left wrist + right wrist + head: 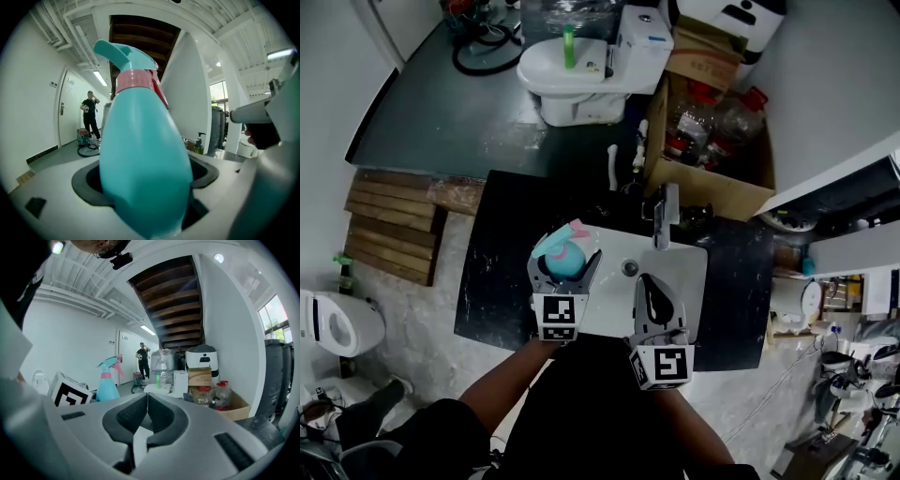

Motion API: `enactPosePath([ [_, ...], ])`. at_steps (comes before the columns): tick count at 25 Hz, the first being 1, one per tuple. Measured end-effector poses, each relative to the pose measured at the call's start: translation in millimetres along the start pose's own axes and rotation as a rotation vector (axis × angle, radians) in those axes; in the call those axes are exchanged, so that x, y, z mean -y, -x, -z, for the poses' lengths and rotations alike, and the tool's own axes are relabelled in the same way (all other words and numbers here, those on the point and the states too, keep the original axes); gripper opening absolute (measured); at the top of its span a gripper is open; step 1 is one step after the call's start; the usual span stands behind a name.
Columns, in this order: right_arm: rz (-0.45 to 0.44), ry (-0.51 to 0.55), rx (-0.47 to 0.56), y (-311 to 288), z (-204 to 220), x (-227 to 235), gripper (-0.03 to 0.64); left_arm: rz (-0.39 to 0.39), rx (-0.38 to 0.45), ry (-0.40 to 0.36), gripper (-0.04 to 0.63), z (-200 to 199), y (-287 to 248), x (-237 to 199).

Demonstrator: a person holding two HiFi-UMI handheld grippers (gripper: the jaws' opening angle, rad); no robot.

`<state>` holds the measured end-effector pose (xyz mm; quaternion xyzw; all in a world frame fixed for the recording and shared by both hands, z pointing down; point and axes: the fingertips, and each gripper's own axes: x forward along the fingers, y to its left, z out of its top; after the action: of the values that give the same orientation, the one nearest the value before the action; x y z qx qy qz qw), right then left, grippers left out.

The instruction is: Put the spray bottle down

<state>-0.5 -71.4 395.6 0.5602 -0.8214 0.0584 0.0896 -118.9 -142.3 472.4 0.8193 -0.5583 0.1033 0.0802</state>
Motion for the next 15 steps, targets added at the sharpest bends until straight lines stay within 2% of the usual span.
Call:
enactPosePath([
  [8, 0.011, -0.007, -0.002, -24, 4, 24, 0.017, -0.028, -0.027, 0.014, 0.453, 6, -56, 4],
  [12, -0.001, -0.038, -0.003, -43, 12, 32, 0.017, -0.052, -0.037, 0.047, 0.453, 16, -79, -2],
  [15, -0.008, -0.04, 0.004, -58, 13, 43, 0.017, -0.056, -0.033, 0.01, 0.453, 26, -98, -1],
])
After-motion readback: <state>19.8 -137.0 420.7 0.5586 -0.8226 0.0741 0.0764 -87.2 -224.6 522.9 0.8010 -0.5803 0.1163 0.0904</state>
